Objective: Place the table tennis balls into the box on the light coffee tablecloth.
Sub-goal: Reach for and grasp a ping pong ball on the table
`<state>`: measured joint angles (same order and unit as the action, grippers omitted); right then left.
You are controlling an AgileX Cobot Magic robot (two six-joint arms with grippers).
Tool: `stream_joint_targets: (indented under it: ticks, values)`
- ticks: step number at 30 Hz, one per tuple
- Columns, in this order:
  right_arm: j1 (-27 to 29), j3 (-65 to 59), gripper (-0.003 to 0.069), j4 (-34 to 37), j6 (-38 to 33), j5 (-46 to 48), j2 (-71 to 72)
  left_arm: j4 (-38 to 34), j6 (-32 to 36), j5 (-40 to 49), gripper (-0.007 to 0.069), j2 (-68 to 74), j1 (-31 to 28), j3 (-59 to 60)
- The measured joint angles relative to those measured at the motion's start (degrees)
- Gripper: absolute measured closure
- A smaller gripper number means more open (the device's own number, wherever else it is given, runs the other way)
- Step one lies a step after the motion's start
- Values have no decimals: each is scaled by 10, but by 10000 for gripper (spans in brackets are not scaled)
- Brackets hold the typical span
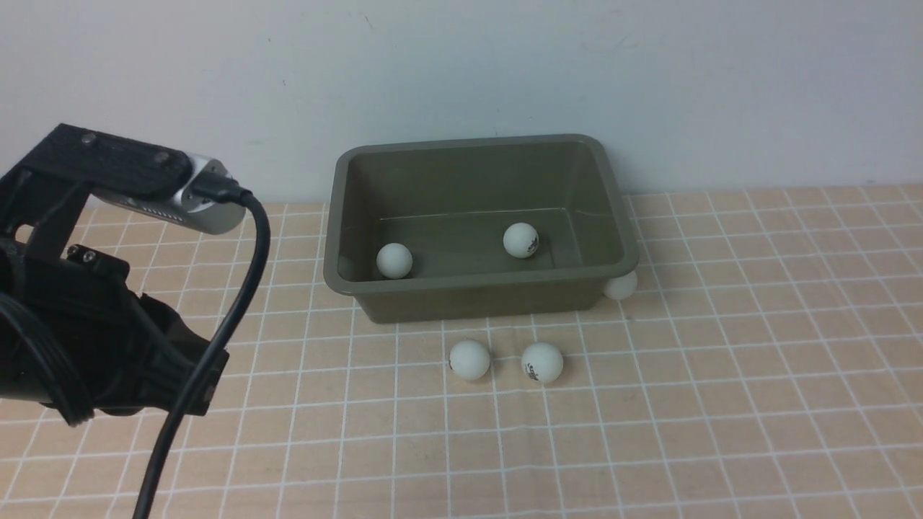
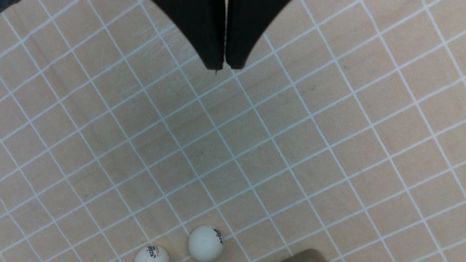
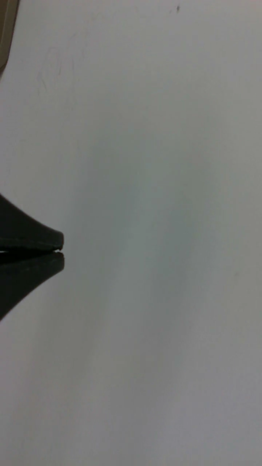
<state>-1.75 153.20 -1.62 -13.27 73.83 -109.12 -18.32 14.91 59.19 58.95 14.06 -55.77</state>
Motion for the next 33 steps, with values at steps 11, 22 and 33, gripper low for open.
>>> stream_joint_targets:
  ticks: [11, 22, 33]
  values:
    - [0, -252, 677, 82, 1, -3, -27, 0, 2, 4, 668, 0, 0, 0]
    - [0, -398, 677, 142, -14, -7, 46, 0, 2, 4, 668, 0, 0, 0]
    - [0, -589, 677, 185, -189, -11, 229, 0, 3, 3, 668, 0, 0, 0]
